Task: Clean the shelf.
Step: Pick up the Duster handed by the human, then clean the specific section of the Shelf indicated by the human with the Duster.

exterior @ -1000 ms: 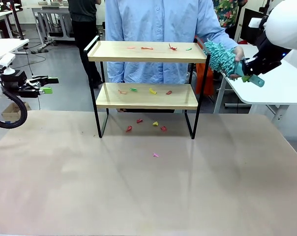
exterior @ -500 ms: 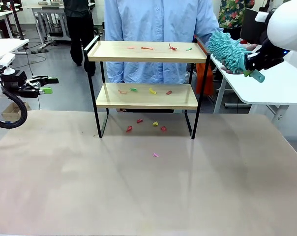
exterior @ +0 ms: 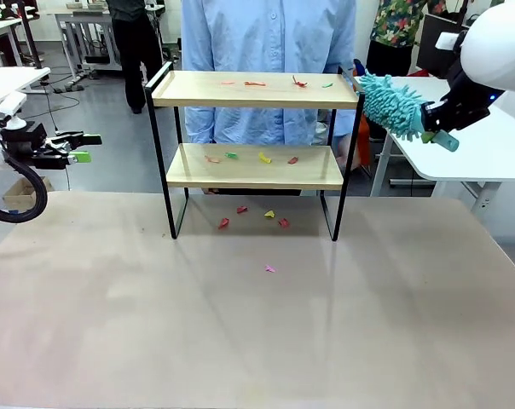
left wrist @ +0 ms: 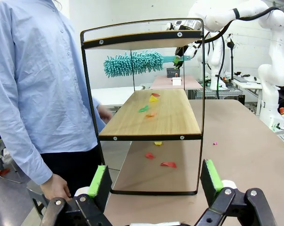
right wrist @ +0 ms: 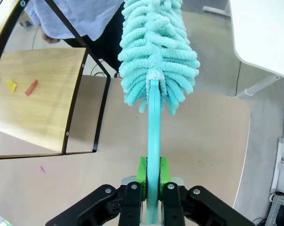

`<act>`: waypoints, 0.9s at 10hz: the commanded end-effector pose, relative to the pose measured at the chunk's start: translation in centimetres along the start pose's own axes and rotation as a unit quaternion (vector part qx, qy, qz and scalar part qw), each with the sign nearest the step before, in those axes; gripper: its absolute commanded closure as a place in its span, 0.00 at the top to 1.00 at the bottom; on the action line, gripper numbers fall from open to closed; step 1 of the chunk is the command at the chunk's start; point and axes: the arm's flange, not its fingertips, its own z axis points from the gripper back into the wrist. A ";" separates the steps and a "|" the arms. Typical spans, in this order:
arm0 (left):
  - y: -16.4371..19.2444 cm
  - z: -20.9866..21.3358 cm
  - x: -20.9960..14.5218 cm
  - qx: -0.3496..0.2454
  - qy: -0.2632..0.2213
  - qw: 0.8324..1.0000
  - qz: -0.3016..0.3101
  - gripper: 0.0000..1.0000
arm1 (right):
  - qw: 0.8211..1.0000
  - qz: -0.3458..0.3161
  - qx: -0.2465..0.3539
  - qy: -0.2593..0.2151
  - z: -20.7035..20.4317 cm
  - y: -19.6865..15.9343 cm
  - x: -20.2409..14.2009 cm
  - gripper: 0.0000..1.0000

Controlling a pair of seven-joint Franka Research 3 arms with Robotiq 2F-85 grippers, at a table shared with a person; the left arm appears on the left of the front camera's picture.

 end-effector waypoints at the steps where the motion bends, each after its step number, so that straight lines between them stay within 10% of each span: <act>1: 0.0 0.0 0.2 0.001 0.003 1.000 -0.002 1.00 | 1.000 0.008 -0.008 -0.003 0.5 0.0 0.3 0.00; 8: 0.0 0.0 0.2 0.001 0.003 1.000 -0.002 1.00 | 1.000 0.008 -0.008 -0.003 0.5 0.0 0.3 0.00; 9: 0.0 0.0 0.2 0.001 0.003 1.000 -0.002 1.00 | 1.000 0.000 0.000 -0.001 0.1 0.0 0.0 0.13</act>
